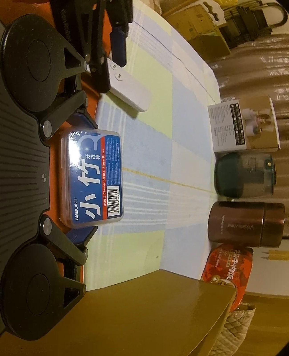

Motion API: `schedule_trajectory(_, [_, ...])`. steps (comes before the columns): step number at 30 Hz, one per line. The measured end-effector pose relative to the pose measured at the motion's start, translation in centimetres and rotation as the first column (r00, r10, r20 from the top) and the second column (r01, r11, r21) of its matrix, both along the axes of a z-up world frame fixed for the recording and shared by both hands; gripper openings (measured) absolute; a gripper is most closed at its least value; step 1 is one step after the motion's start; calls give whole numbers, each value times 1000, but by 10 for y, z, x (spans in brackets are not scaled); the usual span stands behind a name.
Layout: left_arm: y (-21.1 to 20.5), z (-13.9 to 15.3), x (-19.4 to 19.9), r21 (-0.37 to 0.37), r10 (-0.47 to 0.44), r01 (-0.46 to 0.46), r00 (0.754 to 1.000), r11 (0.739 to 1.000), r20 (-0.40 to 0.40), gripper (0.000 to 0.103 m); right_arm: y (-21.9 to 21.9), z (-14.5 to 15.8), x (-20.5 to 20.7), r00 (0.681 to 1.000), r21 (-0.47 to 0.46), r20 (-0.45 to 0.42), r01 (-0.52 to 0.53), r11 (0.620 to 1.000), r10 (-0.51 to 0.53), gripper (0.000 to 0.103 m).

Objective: Organize rigid objects
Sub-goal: 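Lift and carry the floss box and white remote over the cardboard box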

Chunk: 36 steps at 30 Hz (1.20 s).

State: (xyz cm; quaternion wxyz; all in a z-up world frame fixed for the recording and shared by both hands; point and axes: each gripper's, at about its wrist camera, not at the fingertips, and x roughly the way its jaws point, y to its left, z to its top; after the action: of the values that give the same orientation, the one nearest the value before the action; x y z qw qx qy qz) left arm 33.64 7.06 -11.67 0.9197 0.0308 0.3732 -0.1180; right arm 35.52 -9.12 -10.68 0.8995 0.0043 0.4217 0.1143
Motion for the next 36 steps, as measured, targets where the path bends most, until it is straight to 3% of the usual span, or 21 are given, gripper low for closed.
schedule_trajectory(7, [-2, -2, 2, -10, 29, -29, 999, 1000, 18, 44, -2, 1, 1, 1000, 17, -11, 7, 1000, -7, 83])
schedule_trajectory(13, [-5, -2, 2, 5, 2, -3, 1000, 1000, 20, 33, -4, 2, 2, 1000, 36, -21, 18, 999, -17, 83])
schedule_trajectory(27, [-5, 3, -14, -21, 67, -68, 997, 997, -50, 33, -9, 10, -1, 1000, 65, -15, 23, 998, -22, 83])
schedule_trajectory(36, [-2, 15, -23, -44, 92, -94, 995, 995, -39, 33, -14, 31, -6, 999, 102, 29, 29, 994, -33, 83])
